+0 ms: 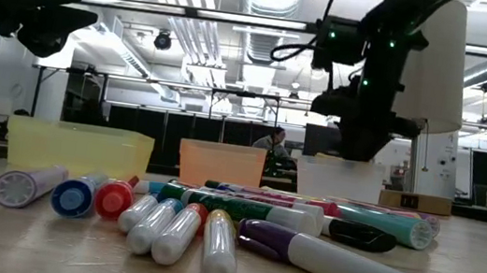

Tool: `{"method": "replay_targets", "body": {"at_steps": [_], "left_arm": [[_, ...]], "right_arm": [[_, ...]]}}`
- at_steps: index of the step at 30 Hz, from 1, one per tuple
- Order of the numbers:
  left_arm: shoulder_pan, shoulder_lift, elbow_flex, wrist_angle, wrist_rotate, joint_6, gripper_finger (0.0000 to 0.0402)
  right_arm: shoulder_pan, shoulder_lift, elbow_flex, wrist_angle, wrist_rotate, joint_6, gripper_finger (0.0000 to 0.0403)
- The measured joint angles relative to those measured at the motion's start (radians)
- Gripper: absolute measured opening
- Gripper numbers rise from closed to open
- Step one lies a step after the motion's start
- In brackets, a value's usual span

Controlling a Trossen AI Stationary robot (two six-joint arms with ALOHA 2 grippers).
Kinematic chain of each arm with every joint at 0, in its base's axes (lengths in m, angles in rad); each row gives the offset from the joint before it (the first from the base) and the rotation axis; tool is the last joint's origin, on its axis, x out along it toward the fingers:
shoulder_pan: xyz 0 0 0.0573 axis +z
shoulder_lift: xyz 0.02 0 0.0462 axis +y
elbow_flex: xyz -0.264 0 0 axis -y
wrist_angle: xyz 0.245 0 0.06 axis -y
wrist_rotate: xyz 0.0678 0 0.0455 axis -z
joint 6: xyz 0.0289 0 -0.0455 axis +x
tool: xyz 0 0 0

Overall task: Pick & Place Markers
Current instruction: Put the yellow highlighter into the transparent bin, then put the purple highlighter into the transparent bin

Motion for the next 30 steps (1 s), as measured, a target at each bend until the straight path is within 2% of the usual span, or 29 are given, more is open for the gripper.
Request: {"method": "replay_targets", "body": {"at_steps": [11, 26, 30], "left_arm": [[0.000, 0.000, 0.000, 0.000, 0.000, 0.000, 0.0179], [0.000, 0.000, 0.000, 0.000, 0.000, 0.000, 0.0179], [0.000, 0.000, 0.000, 0.000, 0.000, 0.000, 0.0179]], "right_arm": [[-0.045, 0.000, -0.049, 0.057, -0.029, -0.029, 0.0063], [-0.046, 0.000, -0.048, 0.124, -0.029, -0.047, 0.0111], [-0.045, -0.002, -0.030, 0.114, -0.091, -0.058, 0.0126]]}}
